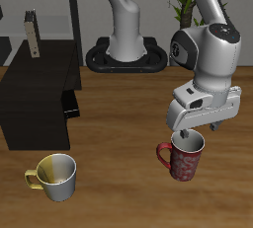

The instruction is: Yellow book upright top shelf and black book top region shelf and red mug top shelf

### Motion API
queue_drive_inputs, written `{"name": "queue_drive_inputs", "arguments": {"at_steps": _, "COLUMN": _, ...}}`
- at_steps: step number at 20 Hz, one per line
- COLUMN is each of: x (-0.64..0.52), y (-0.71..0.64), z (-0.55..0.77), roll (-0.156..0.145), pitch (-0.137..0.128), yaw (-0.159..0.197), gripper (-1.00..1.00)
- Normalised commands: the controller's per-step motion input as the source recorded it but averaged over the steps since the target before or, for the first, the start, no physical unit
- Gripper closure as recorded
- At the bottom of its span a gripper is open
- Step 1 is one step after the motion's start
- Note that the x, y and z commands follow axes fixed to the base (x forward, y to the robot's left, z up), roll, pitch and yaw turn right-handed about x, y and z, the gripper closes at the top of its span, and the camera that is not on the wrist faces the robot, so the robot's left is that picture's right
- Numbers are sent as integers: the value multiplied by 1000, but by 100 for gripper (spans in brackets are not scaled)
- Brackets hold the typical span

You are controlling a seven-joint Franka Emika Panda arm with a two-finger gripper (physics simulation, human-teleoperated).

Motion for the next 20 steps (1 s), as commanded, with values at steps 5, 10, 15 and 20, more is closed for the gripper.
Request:
{"name": "queue_drive_inputs", "arguments": {"at_steps": 5, "x": 5, "y": 116, "z": -196, "roll": 14, "pitch": 23, "yaw": 15, "gripper": -100}}
{"name": "queue_drive_inputs", "arguments": {"at_steps": 10, "x": -13, "y": 109, "z": -281, "roll": 9, "pitch": 44, "yaw": 20, "gripper": -100}}
{"name": "queue_drive_inputs", "arguments": {"at_steps": 15, "x": 21, "y": 13, "z": -268, "roll": 10, "pitch": 34, "yaw": 4, "gripper": 100}}
{"name": "queue_drive_inputs", "arguments": {"at_steps": 20, "x": -79, "y": -93, "z": -107, "roll": -6, "pitch": 15, "yaw": -18, "gripper": 100}}
